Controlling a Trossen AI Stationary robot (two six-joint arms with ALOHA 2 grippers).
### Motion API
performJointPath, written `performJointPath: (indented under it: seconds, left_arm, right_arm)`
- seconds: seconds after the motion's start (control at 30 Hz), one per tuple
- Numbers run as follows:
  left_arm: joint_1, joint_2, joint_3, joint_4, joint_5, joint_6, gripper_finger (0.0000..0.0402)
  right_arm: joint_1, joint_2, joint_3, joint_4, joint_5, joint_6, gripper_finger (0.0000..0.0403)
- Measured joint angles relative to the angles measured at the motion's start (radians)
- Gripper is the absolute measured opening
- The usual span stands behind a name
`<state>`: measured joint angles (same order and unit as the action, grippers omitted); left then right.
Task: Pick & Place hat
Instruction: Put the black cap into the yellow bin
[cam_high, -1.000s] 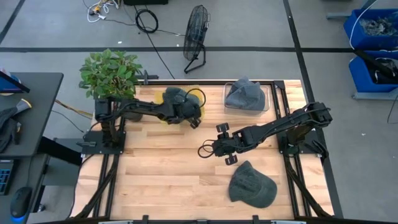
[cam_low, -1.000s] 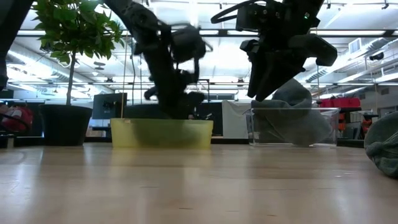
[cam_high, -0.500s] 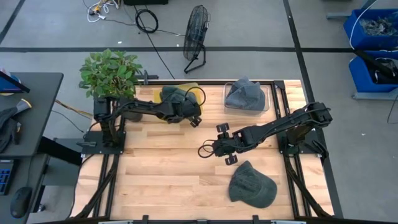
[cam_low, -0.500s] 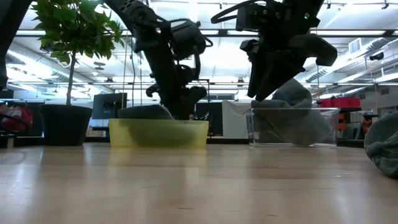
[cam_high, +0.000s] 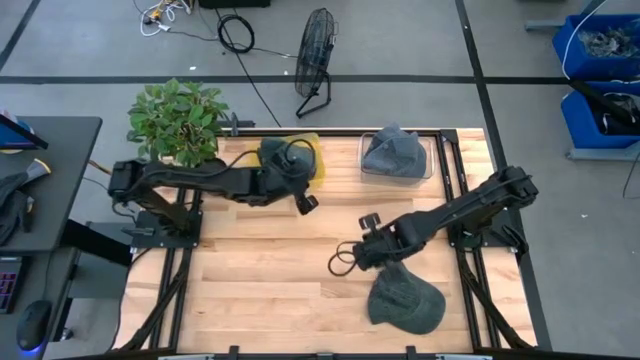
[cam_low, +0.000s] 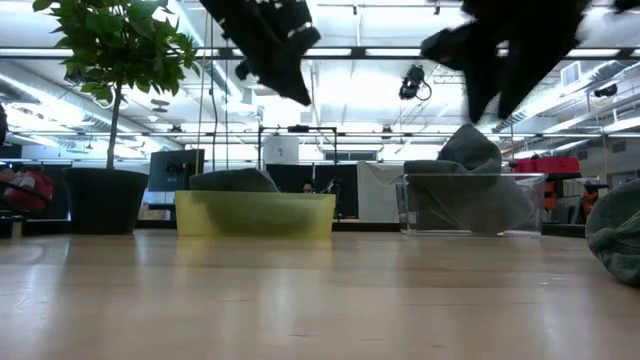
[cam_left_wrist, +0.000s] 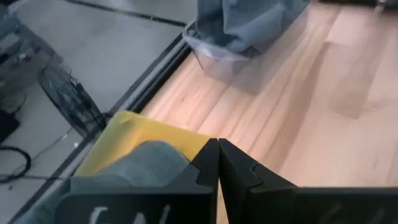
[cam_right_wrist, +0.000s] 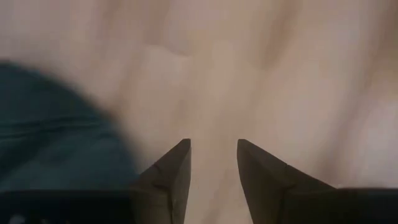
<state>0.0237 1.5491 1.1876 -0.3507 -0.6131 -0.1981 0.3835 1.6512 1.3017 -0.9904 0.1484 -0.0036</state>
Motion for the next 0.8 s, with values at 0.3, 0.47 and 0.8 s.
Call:
performJointPath:
  seconds: [0.3, 0.47, 0.8]
  left_arm:
    - [-0.023, -0.032, -0.001, -0.096, 0.0, 0.053, 0.0076]
    - [-0.022, -0.032, -0.001, -0.101, 0.0, 0.053, 0.0112]
    - [-0.022, -0.032, -0.001, -0.165, -0.001, 0.052, 0.0126]
  right_arm:
    - [0.127, 0.0, 0.06, -0.02, -0.324, 0.262, 0.0151]
    - [0.199, 0.01, 0.05, -0.006, -0.322, 0.344, 0.0195]
    - [0.24, 0.013, -0.119, 0.001, -0.289, 0.391, 0.0293]
